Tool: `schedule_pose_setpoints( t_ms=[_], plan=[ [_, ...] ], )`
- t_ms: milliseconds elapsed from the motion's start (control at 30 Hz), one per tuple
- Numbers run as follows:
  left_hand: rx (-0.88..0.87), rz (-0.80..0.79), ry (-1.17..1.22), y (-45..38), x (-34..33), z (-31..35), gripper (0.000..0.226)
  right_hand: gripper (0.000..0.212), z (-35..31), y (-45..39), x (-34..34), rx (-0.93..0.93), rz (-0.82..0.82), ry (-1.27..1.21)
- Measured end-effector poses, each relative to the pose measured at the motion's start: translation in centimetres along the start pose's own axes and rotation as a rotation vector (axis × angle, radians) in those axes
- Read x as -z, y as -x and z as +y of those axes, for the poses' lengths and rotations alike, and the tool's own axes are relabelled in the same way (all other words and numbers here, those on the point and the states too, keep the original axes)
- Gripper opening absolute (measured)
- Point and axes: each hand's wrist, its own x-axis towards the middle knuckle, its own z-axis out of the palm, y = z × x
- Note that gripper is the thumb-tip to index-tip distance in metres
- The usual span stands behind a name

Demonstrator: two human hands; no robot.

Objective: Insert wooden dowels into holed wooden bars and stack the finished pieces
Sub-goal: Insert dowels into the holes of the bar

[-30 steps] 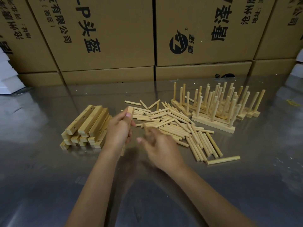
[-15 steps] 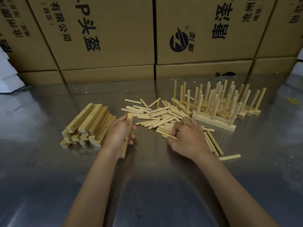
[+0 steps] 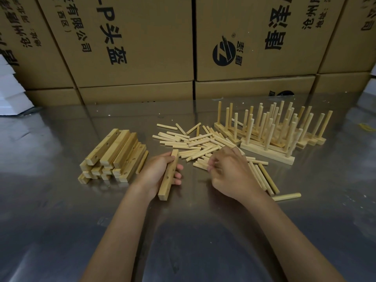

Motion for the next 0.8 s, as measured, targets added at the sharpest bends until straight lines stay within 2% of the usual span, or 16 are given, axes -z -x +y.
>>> schedule_pose_setpoints(
  t_ms=[100,267,533,800],
  plan=[
    [0.025,-0.117,0.019,0.6,-0.5,0.2,0.031,0.005,-1.0,0.0,0.1,-0.049,0.053,-0.321],
    [0.014,-0.306,-0.003,1.7,-0.6,0.7,0.028,0.004,-1.7,0.4,-0.2,0.005,0.107,-0.307],
    [-0.057,-0.326,-0.189,2.0,-0.3,0.9,0.028,0.007,-1.6,0.5,0.3,0.005,0.128,-0.298],
    [-0.175,-0.306,-0.228,2.3,-0.7,0.5,0.025,0.015,-1.7,0.7,0.2,-0.026,0.159,-0.321]
  ],
)
